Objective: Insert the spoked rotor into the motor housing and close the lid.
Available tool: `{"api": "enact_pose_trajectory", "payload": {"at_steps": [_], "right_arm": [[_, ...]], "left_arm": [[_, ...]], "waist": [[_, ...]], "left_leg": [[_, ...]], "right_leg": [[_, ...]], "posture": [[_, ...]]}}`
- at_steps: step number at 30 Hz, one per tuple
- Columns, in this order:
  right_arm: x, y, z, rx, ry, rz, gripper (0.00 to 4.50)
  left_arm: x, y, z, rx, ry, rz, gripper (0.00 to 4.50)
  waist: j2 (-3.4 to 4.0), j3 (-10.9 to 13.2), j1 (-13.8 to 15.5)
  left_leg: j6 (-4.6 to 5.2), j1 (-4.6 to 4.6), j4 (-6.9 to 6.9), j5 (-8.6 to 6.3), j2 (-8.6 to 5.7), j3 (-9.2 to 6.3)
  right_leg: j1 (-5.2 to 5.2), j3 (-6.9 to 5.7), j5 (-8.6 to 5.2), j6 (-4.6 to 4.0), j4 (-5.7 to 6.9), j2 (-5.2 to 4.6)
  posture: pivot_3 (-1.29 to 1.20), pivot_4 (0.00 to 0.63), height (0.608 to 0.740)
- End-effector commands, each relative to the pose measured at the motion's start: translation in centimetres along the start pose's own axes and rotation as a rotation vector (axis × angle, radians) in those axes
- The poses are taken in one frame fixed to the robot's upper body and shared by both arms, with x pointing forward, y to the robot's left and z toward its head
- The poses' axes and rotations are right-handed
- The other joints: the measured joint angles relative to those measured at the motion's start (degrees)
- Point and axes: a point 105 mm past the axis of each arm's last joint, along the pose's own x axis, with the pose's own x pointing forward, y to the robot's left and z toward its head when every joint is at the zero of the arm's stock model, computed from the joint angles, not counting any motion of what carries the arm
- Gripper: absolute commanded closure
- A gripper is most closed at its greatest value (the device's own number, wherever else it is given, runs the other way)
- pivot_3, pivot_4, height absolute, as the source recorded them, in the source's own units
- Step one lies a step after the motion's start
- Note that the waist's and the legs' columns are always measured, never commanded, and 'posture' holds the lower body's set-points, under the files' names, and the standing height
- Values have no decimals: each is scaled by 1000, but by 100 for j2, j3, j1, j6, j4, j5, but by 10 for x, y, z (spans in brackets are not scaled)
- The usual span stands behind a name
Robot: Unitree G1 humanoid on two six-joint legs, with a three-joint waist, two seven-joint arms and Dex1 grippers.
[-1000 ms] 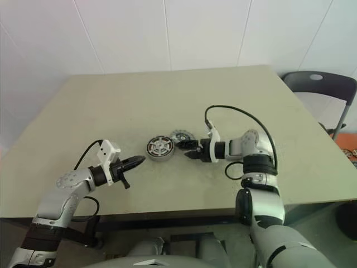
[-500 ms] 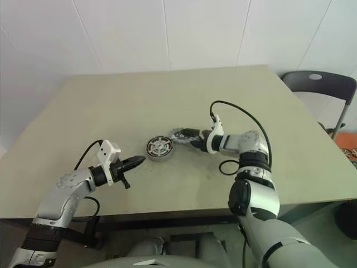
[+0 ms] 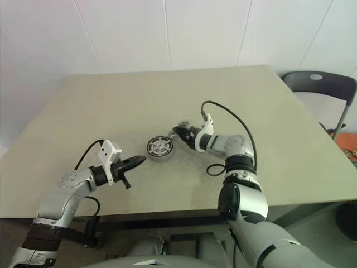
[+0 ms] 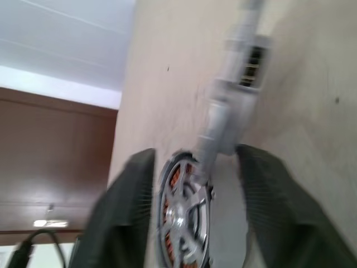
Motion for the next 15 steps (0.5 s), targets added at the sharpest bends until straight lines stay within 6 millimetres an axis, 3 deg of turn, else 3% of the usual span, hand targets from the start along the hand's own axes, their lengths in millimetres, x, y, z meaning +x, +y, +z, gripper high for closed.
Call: {"api": "enact_pose_trajectory", "payload": {"at_steps": [1, 3, 11, 15], "right_arm": [[-2, 18, 20, -168, -91, 40, 3280], [-2, 22, 20, -271, -104, 47, 3935], [-2, 35, 8, -544, -92, 114, 3935], [-1, 34, 4, -537, -76, 122, 3935]], "left_arm": [[-3, 7, 14, 54, -40, 19, 4500], [-3, 8, 15, 59, -44, 22, 4500], [-3, 10, 16, 68, -46, 26, 4500], [-3, 11, 17, 70, -46, 27, 4500]], "waist": [[1, 0, -6], [2, 1, -7], [2, 2, -10], [3, 2, -6]], "left_leg": [[0, 0, 0, 0, 0, 0], [0, 0, -1, 0, 0, 0], [0, 0, -3, 0, 1, 0], [-1, 1, -3, 0, 1, 0]], "right_leg": [[0, 0, 0, 0, 0, 0], [-1, 0, 0, 0, 0, 0], [-3, 0, -1, 0, 0, 1], [-3, 1, -1, 0, 1, 1]], "posture": [[0, 0, 740], [0, 0, 740], [0, 0, 740], [0, 0, 740]]}}
